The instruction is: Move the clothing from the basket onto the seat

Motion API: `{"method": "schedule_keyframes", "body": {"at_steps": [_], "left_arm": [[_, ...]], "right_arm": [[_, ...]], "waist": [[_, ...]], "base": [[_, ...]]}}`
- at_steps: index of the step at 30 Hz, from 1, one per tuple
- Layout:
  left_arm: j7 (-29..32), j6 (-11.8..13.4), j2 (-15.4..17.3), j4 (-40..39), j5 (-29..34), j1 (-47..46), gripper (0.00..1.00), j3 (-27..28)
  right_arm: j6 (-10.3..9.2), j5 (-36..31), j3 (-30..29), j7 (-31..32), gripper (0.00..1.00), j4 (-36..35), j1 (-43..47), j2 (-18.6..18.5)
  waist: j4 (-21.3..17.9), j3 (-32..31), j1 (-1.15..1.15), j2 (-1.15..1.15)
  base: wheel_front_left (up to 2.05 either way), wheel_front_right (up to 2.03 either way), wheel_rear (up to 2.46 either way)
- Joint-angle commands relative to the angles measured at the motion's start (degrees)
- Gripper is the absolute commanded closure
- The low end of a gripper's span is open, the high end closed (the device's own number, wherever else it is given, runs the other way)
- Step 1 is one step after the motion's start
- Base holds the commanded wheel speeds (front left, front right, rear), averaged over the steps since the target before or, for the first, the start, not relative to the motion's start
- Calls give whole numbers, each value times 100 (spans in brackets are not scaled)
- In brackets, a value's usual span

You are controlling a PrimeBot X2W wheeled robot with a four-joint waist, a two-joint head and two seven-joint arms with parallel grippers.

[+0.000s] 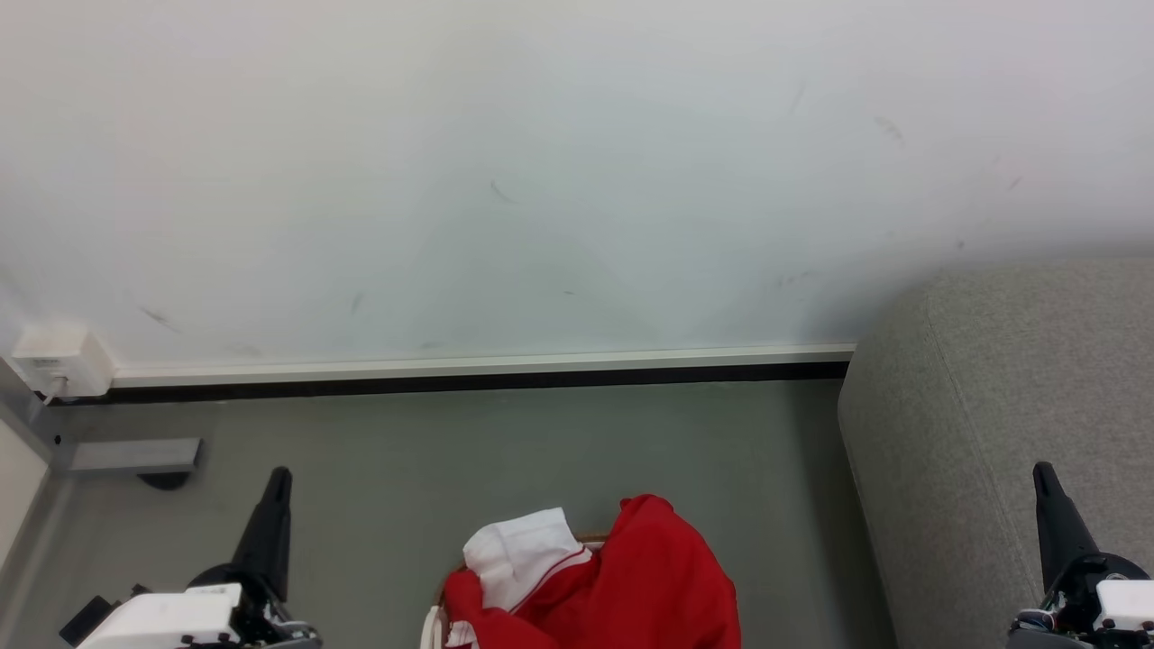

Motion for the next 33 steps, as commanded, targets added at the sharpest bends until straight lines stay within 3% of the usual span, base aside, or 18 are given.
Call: {"method": "schedule_keyframes", "body": {"at_steps": [1, 33], "left_arm": [[19, -26, 40, -16, -81, -30, 100, 11], [18, -26, 41, -17, -81, -29, 100, 10]], "right_arm": [[-13, 36, 12, -15, 100, -14, 1, -46], [-13, 79, 47, -51, 100, -27, -3, -75]], "waist": [[0, 0, 0, 0], [0, 0, 0, 0]], "base": [[0, 0, 0], [0, 0, 0]]}}
